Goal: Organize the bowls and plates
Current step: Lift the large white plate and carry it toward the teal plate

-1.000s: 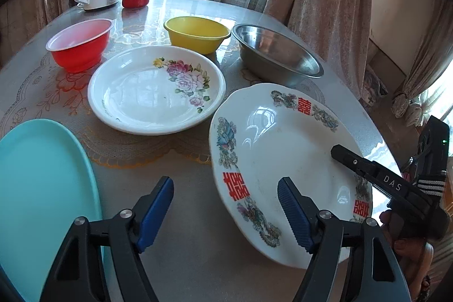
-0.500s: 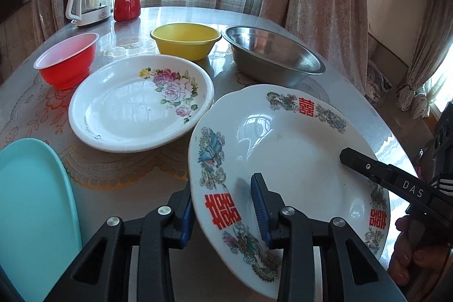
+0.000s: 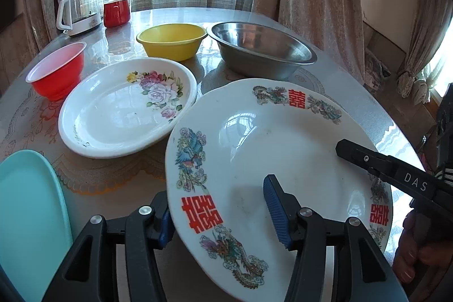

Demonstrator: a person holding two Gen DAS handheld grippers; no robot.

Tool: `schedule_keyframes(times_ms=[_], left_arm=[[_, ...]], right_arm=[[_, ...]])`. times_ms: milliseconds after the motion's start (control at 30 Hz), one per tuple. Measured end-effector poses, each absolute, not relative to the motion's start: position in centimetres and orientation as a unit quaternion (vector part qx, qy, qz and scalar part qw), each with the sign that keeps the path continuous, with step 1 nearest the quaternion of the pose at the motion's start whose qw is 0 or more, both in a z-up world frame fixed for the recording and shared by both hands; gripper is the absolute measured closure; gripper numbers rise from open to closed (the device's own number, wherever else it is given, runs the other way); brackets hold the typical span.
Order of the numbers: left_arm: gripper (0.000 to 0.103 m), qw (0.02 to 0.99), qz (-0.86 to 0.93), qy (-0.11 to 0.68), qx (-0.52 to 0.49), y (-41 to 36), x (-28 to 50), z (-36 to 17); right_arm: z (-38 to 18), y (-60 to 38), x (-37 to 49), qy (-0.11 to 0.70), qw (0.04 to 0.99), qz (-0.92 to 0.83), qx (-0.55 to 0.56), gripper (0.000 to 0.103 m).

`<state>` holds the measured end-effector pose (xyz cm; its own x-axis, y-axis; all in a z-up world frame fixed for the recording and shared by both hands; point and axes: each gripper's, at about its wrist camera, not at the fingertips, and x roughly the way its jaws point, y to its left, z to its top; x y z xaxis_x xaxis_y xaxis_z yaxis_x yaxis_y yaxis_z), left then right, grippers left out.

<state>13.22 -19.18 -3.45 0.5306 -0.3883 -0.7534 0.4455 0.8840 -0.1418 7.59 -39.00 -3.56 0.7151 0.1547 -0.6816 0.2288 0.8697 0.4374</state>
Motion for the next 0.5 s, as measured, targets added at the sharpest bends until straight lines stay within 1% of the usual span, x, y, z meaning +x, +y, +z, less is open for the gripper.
schedule_keyframes(times_ms=[100,167,233,500], left_arm=[[0.049,0.876,-0.234,0.421,0.033,-19.1,13.3,-3.4],[0.06,0.879,-0.226,0.419,0.024,-18.7,13.4,-3.3],[0.065,0.88,-0.222,0.42,0.011,-18.1,13.5,-3.3],[0.066,0.88,-0.223,0.419,0.008,-17.3,13.3,-3.3]], right_arm=[[-3.6,-39.0,7.6,0.377,0.89,-0.021,0.254,0.078],[-3.6,-39.0,7.6,0.377,0.89,-0.021,0.254,0.078],[-3.6,-39.0,7.6,0.377,0.891,-0.021,0.254,0.078],[-3.3,-36.9,5.5,0.366,0.907,-0.03,0.207,0.079]])
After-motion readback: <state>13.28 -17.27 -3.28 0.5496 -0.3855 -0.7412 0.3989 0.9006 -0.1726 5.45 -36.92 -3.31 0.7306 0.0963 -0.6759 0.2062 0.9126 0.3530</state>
